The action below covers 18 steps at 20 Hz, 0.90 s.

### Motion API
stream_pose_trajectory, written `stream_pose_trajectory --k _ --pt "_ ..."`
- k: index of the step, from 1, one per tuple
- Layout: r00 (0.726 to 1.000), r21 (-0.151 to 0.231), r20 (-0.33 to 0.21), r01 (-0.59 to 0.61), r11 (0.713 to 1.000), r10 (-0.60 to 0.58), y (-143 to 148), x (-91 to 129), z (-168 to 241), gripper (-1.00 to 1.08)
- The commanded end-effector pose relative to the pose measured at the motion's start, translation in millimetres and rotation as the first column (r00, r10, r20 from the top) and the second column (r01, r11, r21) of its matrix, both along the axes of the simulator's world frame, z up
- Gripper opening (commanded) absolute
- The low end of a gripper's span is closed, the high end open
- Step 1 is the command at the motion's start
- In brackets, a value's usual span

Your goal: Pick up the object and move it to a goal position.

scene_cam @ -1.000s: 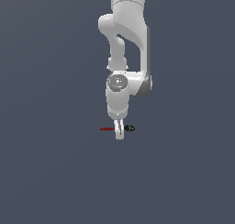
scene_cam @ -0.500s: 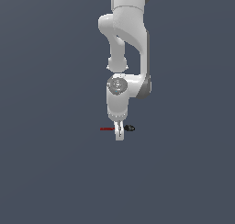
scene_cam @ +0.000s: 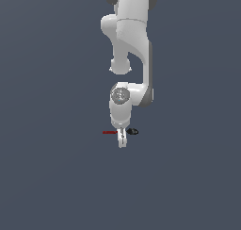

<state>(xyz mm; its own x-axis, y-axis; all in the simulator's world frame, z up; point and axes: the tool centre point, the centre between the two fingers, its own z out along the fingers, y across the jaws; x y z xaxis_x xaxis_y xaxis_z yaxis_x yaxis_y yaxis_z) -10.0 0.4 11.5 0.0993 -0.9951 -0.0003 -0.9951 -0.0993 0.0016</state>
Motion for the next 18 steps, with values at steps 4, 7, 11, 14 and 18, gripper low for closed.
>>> stream_pose_trajectory --k 4,7,11,14,18 --pt "1.000 0.000 0.001 0.000 1.000 0.000 0.1 0.7 -1.1 -1.00" --pt "1.000 0.000 0.001 0.000 1.000 0.000 0.1 0.7 -1.1 -1.00" --pt "1.000 0.000 0.001 0.000 1.000 0.000 0.2 0.6 -0.9 -1.00" --pt "1.000 0.000 0.001 0.000 1.000 0.000 1.1 0.4 1.4 -1.00" --pt "1.000 0.000 0.001 0.000 1.000 0.000 4.6 -0.8 11.9 -1.00"
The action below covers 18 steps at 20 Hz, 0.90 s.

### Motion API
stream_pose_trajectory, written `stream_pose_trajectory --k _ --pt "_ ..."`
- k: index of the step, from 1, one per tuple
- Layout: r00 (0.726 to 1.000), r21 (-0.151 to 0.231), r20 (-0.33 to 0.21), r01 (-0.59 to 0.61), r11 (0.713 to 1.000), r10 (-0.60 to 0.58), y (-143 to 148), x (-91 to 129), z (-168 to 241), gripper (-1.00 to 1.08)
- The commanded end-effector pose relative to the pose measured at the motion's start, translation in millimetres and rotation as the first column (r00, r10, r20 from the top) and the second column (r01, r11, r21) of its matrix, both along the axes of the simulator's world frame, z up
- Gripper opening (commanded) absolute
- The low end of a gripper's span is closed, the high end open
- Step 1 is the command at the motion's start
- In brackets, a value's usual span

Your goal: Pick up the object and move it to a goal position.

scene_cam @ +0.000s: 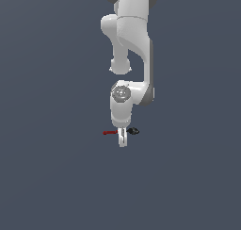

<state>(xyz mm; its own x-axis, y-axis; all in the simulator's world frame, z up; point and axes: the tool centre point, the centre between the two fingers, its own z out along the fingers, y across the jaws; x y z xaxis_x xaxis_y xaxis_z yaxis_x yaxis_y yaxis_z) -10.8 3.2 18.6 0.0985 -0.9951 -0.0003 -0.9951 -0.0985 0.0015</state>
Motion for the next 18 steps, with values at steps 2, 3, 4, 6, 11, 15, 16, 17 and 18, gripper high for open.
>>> stream_pose_trajectory --k 2,3,4,6,11,15,16,17,18 --pt "1.000 0.001 0.001 0.000 1.000 0.000 4.7 -1.0 13.2 -1.00" --pt "1.000 0.001 0.001 0.000 1.000 0.000 6.6 -1.6 18.2 -1.00" --pt "1.000 0.001 0.001 0.000 1.000 0.000 8.6 -2.2 23.8 -1.00" --pt "1.000 0.001 0.001 0.000 1.000 0.000 13.0 -3.6 36.7 -1.00" --pt "1.000 0.001 0.001 0.001 1.000 -0.001 28.0 -8.3 79.8 -1.00" --pt "1.000 0.001 0.001 0.002 1.000 -0.002 42.8 -12.8 123.6 -1.00" --pt "1.000 0.001 0.001 0.002 1.000 -0.002 46.9 -13.9 135.5 -1.00" --pt "1.000 0.000 0.001 0.002 1.000 -0.002 50.9 -15.1 147.4 -1.00" --pt "1.000 0.000 0.001 0.002 1.000 -0.002 54.9 -16.2 159.3 -1.00"
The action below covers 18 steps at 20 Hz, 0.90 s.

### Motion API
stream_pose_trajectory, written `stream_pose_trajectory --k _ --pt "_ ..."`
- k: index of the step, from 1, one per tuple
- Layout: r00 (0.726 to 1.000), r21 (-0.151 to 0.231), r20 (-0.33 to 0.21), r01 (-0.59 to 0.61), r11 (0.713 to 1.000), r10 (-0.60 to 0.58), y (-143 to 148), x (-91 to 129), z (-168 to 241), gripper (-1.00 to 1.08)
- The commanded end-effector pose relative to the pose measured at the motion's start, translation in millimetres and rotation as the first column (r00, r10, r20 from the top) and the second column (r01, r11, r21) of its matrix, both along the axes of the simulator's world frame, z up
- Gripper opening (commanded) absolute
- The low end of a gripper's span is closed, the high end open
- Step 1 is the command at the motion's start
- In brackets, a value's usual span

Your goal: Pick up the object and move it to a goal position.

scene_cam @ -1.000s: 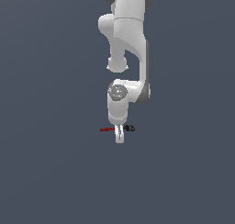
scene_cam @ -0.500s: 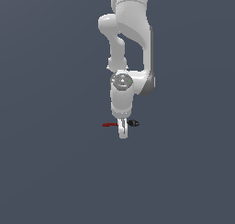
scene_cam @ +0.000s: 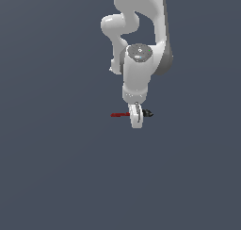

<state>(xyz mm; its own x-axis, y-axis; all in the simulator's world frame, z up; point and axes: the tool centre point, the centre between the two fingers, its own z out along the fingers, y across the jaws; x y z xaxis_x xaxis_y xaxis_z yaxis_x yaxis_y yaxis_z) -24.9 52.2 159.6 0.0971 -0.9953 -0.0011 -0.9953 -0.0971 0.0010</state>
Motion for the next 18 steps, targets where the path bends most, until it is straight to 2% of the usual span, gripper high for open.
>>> stream_pose_trajectory --k 1,11,18 --pt "1.000 -0.001 0.000 0.001 1.000 -0.001 9.8 -3.2 30.2 -1.00" --pt "1.000 -0.003 0.001 0.001 1.000 -0.001 48.3 -12.3 143.2 -1.00" --pt "1.000 -0.003 0.001 -0.001 1.000 0.001 69.3 -15.5 199.9 -1.00"
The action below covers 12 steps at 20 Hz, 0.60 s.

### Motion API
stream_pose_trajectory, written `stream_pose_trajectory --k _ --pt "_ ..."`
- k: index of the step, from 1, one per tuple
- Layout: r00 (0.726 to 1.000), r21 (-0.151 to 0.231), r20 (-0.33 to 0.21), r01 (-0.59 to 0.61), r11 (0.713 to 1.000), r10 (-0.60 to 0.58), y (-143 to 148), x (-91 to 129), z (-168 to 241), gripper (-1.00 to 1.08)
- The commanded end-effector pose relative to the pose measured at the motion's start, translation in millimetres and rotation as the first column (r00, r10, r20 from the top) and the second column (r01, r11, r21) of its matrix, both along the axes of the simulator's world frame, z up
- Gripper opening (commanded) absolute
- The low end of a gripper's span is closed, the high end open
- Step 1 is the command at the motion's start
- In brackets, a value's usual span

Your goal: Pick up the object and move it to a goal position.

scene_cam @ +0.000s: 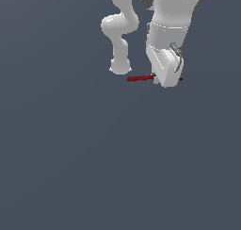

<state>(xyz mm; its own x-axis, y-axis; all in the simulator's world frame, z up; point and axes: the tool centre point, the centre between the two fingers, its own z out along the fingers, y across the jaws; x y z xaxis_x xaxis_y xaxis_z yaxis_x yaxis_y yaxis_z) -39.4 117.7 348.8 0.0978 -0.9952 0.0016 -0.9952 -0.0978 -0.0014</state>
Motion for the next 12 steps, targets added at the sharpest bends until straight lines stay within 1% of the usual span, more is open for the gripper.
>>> stream_pose_trajectory --k 1,6,12 --pt "1.000 0.000 -0.001 0.000 1.000 0.000 6.0 -1.1 16.5 -1.00" --pt "1.000 0.001 -0.001 -0.001 1.000 0.001 14.1 -1.4 37.1 -1.00" --pt "1.000 0.001 -0.002 -0.002 1.000 0.002 17.3 -0.8 44.6 -1.00"
